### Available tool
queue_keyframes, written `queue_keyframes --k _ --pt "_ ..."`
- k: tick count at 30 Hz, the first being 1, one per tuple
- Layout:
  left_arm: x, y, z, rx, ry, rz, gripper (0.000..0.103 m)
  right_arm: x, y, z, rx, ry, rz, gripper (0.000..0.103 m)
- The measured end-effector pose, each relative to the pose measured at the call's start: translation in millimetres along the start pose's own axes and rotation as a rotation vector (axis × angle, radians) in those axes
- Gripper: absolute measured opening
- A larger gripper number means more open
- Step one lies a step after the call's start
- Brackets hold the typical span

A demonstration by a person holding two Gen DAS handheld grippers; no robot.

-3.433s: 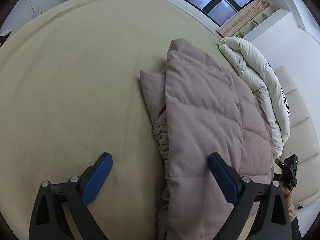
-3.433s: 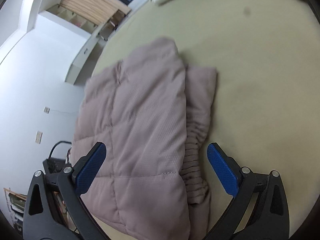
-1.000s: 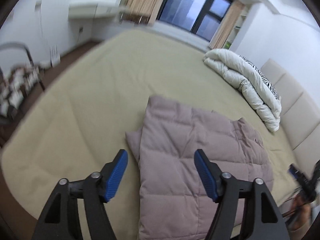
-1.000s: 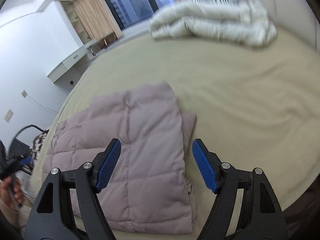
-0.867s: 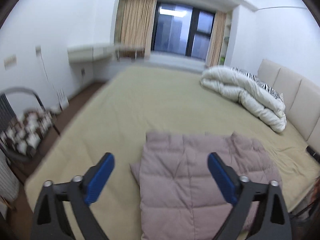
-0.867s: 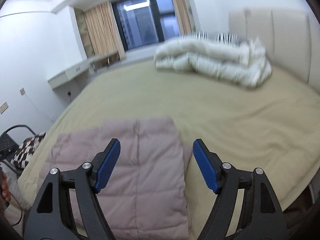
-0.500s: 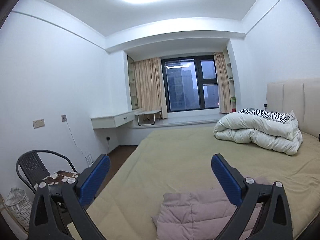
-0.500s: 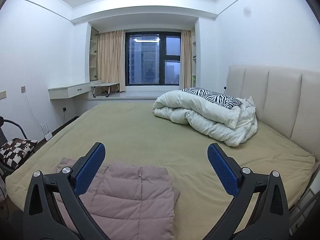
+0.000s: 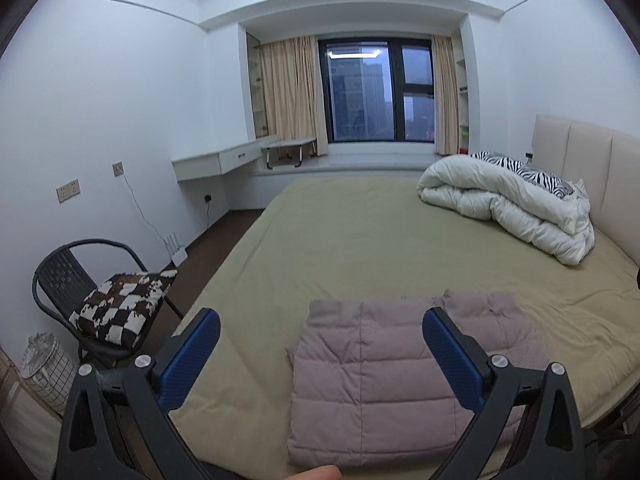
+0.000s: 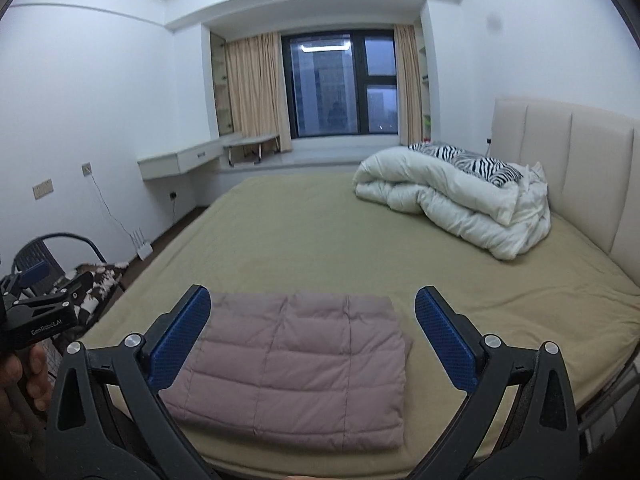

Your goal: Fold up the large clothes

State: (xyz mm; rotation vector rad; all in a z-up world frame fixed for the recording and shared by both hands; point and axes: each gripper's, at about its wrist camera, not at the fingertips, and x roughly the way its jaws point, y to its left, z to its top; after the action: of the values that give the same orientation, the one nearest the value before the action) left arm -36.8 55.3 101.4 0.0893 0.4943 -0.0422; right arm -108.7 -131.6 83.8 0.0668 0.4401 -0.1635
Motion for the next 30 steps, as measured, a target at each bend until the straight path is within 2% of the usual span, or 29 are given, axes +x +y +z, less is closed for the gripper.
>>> queue_keyframes --k 3,8,12,19,30 --pt "15.9 -1.0 -22.0 -0.004 0.094 0.016 0.103 25.2 6.8 -24.5 0.024 0.105 -0.051 0.103" --pt "37.8 -5.1 -51.1 -0.030 0.244 -0.022 0.103 71.3 7.7 -60.9 0.041 0.275 -0.103 0.103" --pt "39.7 -11.3 -59.5 0.011 0.257 0.000 0.103 97.1 9.0 -77.2 0.040 0.350 -0.101 0.103" --pt "46.3 -15.2 -66.5 0.025 0.296 -0.016 0.103 133.0 14.9 -95.6 0.015 0.441 -0.075 0.103" --pt "51.4 -16.3 -73.9 0.018 0.326 -0.022 0.103 144.6 22.1 -105.6 0.007 0.491 -0.073 0.103"
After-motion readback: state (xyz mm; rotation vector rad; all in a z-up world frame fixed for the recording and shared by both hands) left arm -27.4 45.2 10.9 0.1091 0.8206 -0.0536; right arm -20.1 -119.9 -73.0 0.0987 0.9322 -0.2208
